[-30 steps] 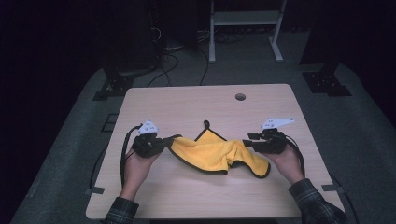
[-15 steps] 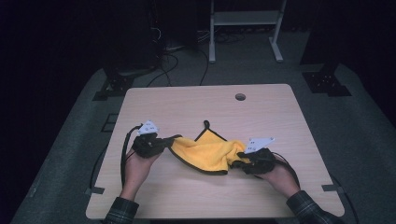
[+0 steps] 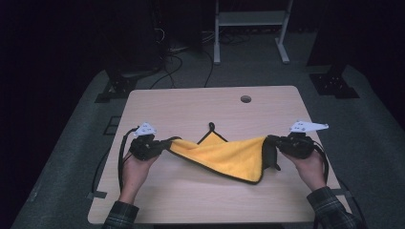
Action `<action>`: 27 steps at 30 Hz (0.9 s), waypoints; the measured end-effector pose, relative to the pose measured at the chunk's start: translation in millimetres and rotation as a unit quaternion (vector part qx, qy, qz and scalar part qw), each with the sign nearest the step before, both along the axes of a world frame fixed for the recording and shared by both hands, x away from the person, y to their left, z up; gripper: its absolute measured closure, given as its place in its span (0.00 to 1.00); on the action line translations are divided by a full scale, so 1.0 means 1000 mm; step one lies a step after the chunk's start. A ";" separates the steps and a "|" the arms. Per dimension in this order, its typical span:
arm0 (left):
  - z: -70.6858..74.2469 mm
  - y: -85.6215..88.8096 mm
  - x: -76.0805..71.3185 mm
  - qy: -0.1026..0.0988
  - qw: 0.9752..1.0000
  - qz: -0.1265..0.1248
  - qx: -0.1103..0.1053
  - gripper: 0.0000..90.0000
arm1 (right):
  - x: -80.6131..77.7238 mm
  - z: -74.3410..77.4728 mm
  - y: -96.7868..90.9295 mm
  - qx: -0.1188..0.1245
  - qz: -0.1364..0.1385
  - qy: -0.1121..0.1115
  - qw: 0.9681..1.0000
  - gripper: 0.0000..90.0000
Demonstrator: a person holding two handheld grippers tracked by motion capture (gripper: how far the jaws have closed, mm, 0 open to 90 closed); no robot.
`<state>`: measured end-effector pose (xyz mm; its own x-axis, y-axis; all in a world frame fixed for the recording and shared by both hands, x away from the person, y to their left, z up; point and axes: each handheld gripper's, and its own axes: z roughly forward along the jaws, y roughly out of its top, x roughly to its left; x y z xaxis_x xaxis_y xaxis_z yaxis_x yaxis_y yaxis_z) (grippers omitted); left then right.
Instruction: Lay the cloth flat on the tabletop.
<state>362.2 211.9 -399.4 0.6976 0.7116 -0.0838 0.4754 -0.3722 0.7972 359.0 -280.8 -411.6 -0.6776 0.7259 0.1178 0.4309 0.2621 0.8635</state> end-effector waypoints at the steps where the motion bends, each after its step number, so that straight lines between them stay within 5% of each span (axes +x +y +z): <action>1: -0.001 -0.001 0.000 0.003 1.000 -0.002 0.001 0.95 | 0.003 -0.003 -0.002 -0.004 -0.008 0.005 1.000 0.90; 4: -0.003 -0.003 0.001 0.004 1.000 -0.003 0.008 0.95 | 0.008 -0.011 -0.002 -0.018 -0.016 0.018 1.000 0.81; 8: -0.005 -0.005 0.000 0.005 1.000 -0.006 0.011 0.95 | 0.000 -0.005 0.003 -0.016 -0.009 0.003 1.000 0.69; 13: -0.003 -0.005 -0.001 0.004 1.000 -0.007 0.010 0.95 | -0.026 0.002 0.021 -0.021 0.050 -0.004 0.998 0.66; 14: -0.003 -0.005 -0.001 0.004 1.000 -0.008 0.010 0.95 | -0.036 -0.008 0.032 -0.043 0.083 0.007 0.996 0.64; 16: -0.003 -0.005 -0.001 0.004 1.000 -0.008 0.010 0.95 | -0.040 -0.013 0.036 -0.061 0.098 0.013 0.993 0.64; 17: -0.003 -0.004 -0.001 0.005 1.000 -0.008 0.010 0.95 | -0.048 -0.028 0.043 -0.090 0.129 0.026 0.987 0.62; 19: -0.003 -0.004 -0.001 0.005 1.000 -0.008 0.010 0.95 | -0.053 -0.037 0.049 -0.118 0.148 0.033 0.981 0.62; 20: -0.003 -0.004 -0.002 0.005 1.000 -0.009 0.010 0.95 | -0.053 -0.037 0.049 -0.118 0.148 0.033 0.981 0.62; 21: -0.003 -0.004 -0.002 0.004 1.000 -0.008 0.008 0.95 | -0.055 -0.045 0.054 -0.140 0.165 0.042 0.975 0.62; 27: -0.002 -0.004 -0.002 0.003 1.000 -0.010 0.008 0.95 | -0.055 -0.055 0.062 -0.179 0.176 0.051 0.967 0.70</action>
